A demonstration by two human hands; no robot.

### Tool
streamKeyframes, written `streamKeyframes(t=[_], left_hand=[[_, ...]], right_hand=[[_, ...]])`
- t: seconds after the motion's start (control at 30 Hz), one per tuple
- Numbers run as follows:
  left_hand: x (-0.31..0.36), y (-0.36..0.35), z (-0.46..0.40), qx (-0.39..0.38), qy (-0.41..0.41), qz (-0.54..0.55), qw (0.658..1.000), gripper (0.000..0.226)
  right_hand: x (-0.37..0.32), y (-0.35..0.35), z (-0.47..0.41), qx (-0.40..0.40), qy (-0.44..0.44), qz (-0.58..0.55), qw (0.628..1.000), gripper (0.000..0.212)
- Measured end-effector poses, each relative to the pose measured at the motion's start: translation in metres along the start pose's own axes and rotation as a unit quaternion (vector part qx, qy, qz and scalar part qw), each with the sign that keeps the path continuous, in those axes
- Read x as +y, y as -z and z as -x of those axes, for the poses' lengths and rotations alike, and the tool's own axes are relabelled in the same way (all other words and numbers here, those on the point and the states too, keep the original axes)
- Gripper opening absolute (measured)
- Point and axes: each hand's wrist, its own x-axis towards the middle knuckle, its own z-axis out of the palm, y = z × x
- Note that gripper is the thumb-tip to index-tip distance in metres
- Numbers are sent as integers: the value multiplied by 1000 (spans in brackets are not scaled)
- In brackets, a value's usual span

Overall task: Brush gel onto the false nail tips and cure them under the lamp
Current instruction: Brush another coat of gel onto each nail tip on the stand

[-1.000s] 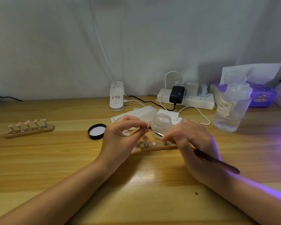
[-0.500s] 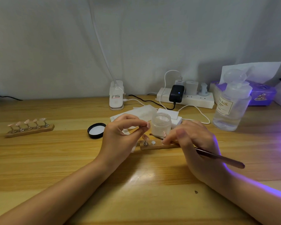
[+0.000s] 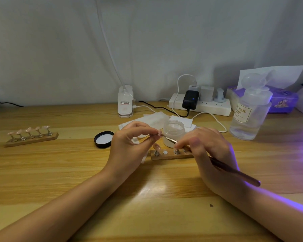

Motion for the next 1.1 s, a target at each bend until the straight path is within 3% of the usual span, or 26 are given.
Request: streamKeyframes(t=[0.1, 0.3, 0.53, 0.7, 0.93, 1.1], left_hand=[[0, 0, 0, 4, -1, -1, 1000, 16], [1, 0, 0, -1, 4, -1, 1000, 13], [3, 1, 1, -4, 6, -2, 1000, 15], [3, 1, 1, -3, 9, -3, 1000, 13], [3, 1, 0, -9, 6, -10, 1000, 13], [2, 0, 0, -6, 2, -10, 1000, 12]], right_hand=[[-1, -1, -2, -10, 1, 14, 1000, 47], [2, 1, 1, -8, -8, -10, 1000, 62], [2, -1, -4, -10, 5, 12, 1000, 49], [2, 1, 1, -3, -12, -18, 1000, 62], [0, 0, -2, -18, -25, -7, 1000, 52], [-1, 0, 0, -18, -32, -28, 999, 62]])
